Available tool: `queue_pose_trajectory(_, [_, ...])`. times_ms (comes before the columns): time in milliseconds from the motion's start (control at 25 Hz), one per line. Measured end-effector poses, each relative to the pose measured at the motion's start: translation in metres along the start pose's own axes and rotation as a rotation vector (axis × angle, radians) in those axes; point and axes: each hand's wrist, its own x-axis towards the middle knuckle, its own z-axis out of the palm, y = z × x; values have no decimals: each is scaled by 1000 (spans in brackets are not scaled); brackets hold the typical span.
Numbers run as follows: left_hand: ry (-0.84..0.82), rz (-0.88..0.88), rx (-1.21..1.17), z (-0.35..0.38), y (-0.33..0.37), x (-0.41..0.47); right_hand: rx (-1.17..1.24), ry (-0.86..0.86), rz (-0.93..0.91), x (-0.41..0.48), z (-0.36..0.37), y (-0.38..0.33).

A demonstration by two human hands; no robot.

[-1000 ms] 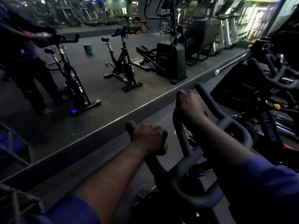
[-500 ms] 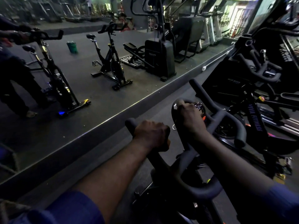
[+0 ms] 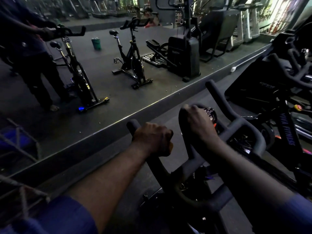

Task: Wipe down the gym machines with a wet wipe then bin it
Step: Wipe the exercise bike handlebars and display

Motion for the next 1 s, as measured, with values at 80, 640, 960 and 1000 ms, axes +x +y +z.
queue_pose_trajectory(80, [-11, -28, 24, 0, 3, -2, -33, -115, -116, 3, -6, 12])
queue_pose_trajectory(640, [-226, -188, 123, -1, 10, 10, 172, -59, -338, -26, -5, 30])
queue_pose_trajectory(960, [-352, -118, 120, -19, 10, 14, 308, -13, -63, 49, -19, 25])
queue_pose_trajectory(1000, [-360, -77, 114, -18, 4, 16, 312, -17, -80, 45, -15, 22])
